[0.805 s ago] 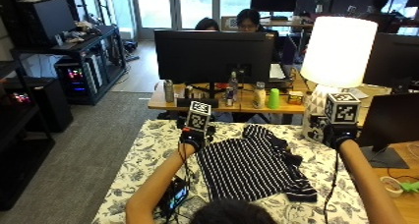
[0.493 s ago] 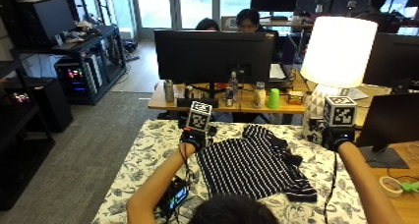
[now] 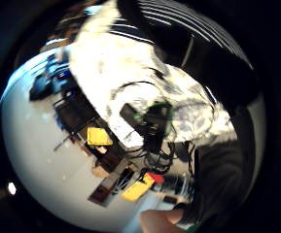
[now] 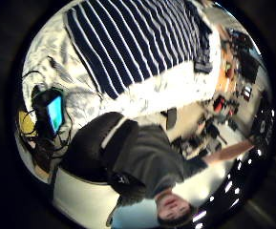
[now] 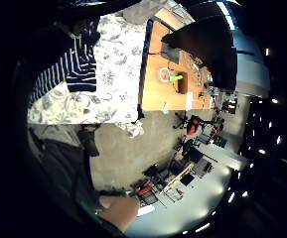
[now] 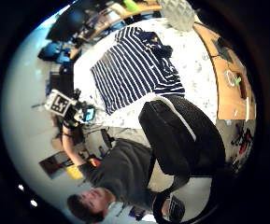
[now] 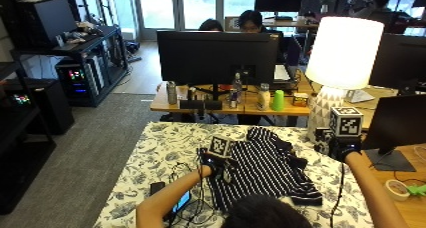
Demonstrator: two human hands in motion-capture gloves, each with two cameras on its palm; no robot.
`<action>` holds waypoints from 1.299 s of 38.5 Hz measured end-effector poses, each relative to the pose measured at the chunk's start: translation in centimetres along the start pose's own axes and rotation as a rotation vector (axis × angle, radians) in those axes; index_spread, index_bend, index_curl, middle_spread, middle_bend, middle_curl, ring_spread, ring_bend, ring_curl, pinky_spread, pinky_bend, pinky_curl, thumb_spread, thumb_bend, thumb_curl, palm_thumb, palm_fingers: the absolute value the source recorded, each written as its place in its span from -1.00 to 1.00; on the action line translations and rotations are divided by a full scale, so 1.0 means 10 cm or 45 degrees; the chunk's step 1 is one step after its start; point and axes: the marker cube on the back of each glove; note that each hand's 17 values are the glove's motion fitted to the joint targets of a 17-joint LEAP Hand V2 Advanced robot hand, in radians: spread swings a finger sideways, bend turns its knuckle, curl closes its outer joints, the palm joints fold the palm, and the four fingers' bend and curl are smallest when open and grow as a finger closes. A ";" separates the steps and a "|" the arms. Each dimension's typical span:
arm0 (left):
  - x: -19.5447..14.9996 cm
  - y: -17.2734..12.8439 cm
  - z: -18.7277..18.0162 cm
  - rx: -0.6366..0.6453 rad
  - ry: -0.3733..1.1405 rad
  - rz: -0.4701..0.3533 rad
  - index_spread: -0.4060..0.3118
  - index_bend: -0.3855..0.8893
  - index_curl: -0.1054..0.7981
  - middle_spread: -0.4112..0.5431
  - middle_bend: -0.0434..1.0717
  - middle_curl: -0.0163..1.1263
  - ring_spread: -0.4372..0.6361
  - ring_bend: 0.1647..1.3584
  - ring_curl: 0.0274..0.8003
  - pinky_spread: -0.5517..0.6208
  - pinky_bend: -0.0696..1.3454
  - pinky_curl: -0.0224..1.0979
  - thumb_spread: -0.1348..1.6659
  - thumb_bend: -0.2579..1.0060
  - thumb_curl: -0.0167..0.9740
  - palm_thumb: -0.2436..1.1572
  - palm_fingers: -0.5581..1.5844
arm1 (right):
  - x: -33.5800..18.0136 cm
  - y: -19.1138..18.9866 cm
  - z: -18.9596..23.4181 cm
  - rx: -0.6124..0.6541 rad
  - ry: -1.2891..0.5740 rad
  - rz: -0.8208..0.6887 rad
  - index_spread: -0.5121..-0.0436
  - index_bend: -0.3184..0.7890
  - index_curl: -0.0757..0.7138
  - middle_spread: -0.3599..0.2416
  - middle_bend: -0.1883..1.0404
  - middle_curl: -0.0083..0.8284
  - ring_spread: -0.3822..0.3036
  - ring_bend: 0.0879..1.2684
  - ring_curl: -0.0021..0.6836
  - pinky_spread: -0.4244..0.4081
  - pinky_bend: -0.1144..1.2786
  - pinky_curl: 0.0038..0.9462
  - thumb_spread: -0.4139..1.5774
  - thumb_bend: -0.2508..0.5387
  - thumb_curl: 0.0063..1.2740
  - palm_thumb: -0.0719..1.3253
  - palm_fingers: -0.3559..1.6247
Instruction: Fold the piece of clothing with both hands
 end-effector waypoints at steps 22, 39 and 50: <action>0.59 -0.26 0.95 0.084 -0.232 -0.070 0.53 -0.05 -0.57 0.34 -0.38 -0.57 0.37 0.00 -0.38 0.36 0.38 -0.34 0.20 -0.58 -0.46 -0.31 -0.28 | 0.36 -0.23 0.43 -0.059 -0.014 0.069 -0.02 -0.21 -0.27 0.11 -0.31 -0.13 0.13 -0.36 -0.06 0.36 -0.08 -0.31 0.71 -0.24 -0.75 -0.31 -0.16; 0.55 -0.14 0.73 0.061 -0.202 -0.008 -0.12 -0.05 -0.19 -0.32 -0.50 -0.43 -0.30 -0.22 -0.37 -0.37 0.13 -0.41 0.51 -0.30 -0.34 0.30 0.30 | 0.39 -0.30 0.66 -0.122 -0.015 0.047 -0.03 -0.20 -0.24 0.11 -0.35 -0.08 0.12 -0.39 -0.02 0.35 -0.11 -0.28 0.72 -0.35 -0.72 -0.26 -0.15; 0.52 -0.21 0.44 0.265 -0.157 0.086 -0.31 -0.30 -0.20 -0.60 -0.27 -0.25 -0.69 -0.24 -0.20 -0.62 -0.06 -0.38 0.81 -0.15 -0.33 0.42 0.53 | 0.35 -0.53 1.05 -0.176 -0.044 -0.001 -0.03 -0.21 -0.22 0.11 -0.37 -0.05 0.10 -0.41 0.00 0.35 -0.12 -0.28 0.72 -0.39 -0.71 -0.24 -0.13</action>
